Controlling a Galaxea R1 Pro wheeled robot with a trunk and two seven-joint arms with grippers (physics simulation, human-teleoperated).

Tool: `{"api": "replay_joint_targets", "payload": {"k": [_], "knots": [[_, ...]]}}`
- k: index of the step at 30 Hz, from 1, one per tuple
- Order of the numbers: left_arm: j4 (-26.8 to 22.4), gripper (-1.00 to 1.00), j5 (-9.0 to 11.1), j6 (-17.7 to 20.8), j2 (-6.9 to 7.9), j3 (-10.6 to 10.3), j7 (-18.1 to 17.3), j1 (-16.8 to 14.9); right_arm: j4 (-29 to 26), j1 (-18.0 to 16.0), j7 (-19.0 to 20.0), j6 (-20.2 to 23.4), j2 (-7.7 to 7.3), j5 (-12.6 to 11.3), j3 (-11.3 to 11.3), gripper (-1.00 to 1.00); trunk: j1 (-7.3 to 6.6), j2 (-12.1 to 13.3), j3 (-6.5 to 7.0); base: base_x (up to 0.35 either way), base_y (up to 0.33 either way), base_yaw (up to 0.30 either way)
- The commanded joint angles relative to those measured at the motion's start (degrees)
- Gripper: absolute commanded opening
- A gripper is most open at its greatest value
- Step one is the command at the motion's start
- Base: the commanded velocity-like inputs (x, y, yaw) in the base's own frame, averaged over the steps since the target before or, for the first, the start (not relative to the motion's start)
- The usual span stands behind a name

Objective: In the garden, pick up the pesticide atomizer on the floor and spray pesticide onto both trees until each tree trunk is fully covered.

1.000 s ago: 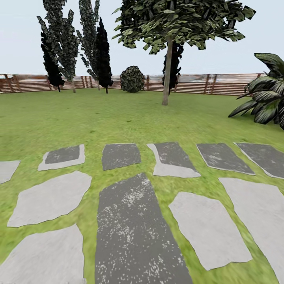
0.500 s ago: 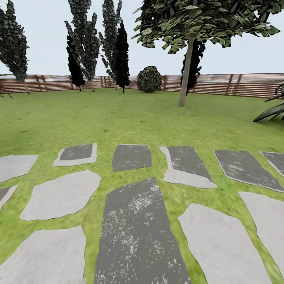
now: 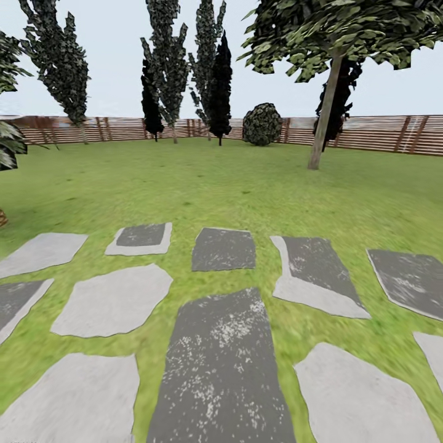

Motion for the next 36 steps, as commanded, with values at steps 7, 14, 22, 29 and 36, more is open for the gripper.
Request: {"api": "replay_joint_targets", "payload": {"k": [7,14,22,29,36], "knots": [[0.0,1.0,0.0,0.0,0.02,0.0,0.0,0.0,0.0,0.0,0.0,0.0,0.0,0.0,0.0,1.0,0.0,0.0,0.0,0.18,-0.11,0.276],[0.0,1.0,0.0,0.0,0.04,0.0,0.0,0.0,0.0,0.0,0.0,0.0,0.0,0.0,0.0,1.0,0.0,0.0,0.0,0.019,-0.009,0.276],[0.0,1.0,0.0,0.0,-0.03,0.0,0.0,0.0,0.0,0.0,0.0,0.0,0.0,0.0,0.0,1.0,0.0,0.0,0.0,0.0,0.0,0.276],[0.0,1.0,0.0,0.0,-0.05,0.0,0.0,0.0,0.0,0.0,0.0,0.0,0.0,0.0,0.0,1.0,0.0,0.0,0.0,0.0,0.0,0.275],[0.0,1.0,0.0,0.0,-0.05,0.0,0.0,0.0,0.0,0.0,0.0,0.0,0.0,0.0,-0.1,1.0,0.0,0.0,0.0,0.0,0.0,0.275]]}}
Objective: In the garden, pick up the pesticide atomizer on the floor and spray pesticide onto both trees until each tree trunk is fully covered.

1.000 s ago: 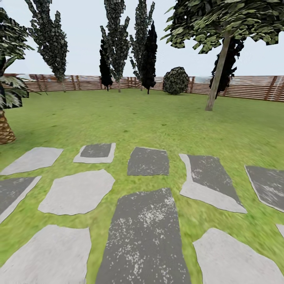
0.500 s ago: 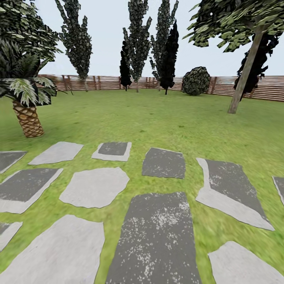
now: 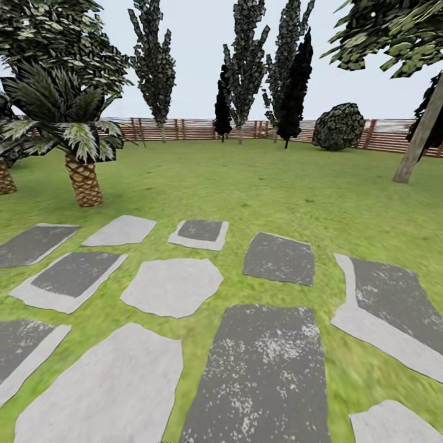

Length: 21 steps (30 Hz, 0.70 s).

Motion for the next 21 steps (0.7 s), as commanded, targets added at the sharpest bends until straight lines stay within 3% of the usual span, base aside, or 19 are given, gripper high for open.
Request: {"api": "replay_joint_targets", "payload": {"k": [1,14,21], "knots": [[0.0,1.0,0.0,0.0,0.0,0.0,0.0,0.0,0.0,0.0,0.0,0.0,0.0,0.0,0.0,1.0,0.0,0.0,0.0,0.0,0.0,0.275],[0.0,1.0,0.0,0.0,0.0,0.0,0.0,0.0,0.0,0.0,0.0,0.0,0.0,0.0,0.0,1.0,0.0,0.0,0.0,0.004,-0.001,0.275],[0.0,1.0,0.0,0.0,0.0,0.0,0.0,0.0,0.0,0.0,0.0,0.0,0.0,0.0,0.0,1.0,0.0,0.0,0.0,0.171,-0.141,0.275]]}}
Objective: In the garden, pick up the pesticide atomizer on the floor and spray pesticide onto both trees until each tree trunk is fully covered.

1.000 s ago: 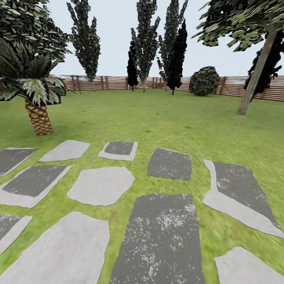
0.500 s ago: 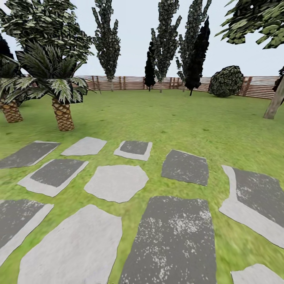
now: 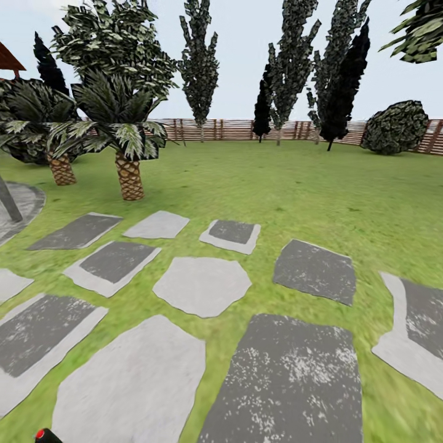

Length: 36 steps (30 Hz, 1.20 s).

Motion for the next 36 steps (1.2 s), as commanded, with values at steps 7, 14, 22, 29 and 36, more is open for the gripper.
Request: {"api": "replay_joint_targets", "payload": {"k": [7,14,22,29,36], "knots": [[0.0,1.0,0.0,0.0,0.0,0.0,0.0,0.0,0.0,0.0,0.0,0.0,0.0,0.0,0.0,1.0,0.0,0.0,0.0,0.201,-0.213,0.275],[0.0,1.0,0.0,0.0,0.0,0.0,0.0,0.0,0.0,0.0,0.0,0.0,0.0,0.0,0.0,1.0,0.0,0.0,0.0,0.194,-0.223,0.275],[0.0,1.0,0.0,0.0,0.0,0.0,0.0,0.0,0.0,0.0,0.0,0.0,0.0,0.0,0.0,1.0,0.0,0.0,0.0,0.194,-0.224,0.275],[-0.1,1.0,0.0,0.0,0.03,0.0,0.0,0.0,0.0,0.0,0.0,0.0,0.0,0.0,0.0,1.0,0.0,0.0,0.0,0.167,-0.179,0.275],[-0.1,1.0,0.0,0.0,0.06,0.0,0.0,0.0,0.0,0.0,0.0,0.0,0.0,0.0,0.0,1.0,0.0,0.0,0.0,0.018,-0.014,0.275]]}}
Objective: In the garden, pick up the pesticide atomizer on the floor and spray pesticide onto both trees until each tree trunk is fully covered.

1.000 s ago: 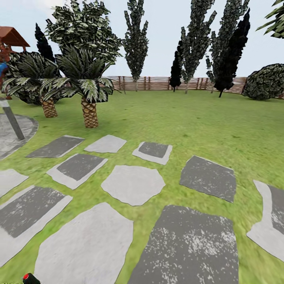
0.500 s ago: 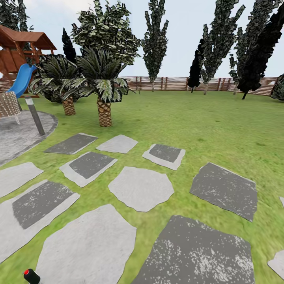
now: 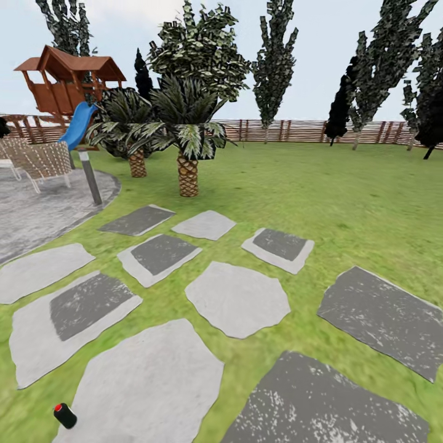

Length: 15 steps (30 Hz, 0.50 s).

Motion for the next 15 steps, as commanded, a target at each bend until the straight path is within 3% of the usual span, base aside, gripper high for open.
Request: {"api": "replay_joint_targets", "payload": {"k": [1,15], "knots": [[0.0,1.0,0.0,0.0,0.01,0.0,0.0,0.0,0.0,0.0,0.0,0.0,0.0,0.0,0.0,1.0,0.0,0.0,0.0,0.002,-0.001,0.276],[0.1,1.0,0.0,0.0,-0.03,0.0,0.0,0.0,0.0,0.0,0.0,0.0,0.0,0.0,0.0,1.0,0.0,0.0,0.0,0.01,-0.001,0.275]]}}
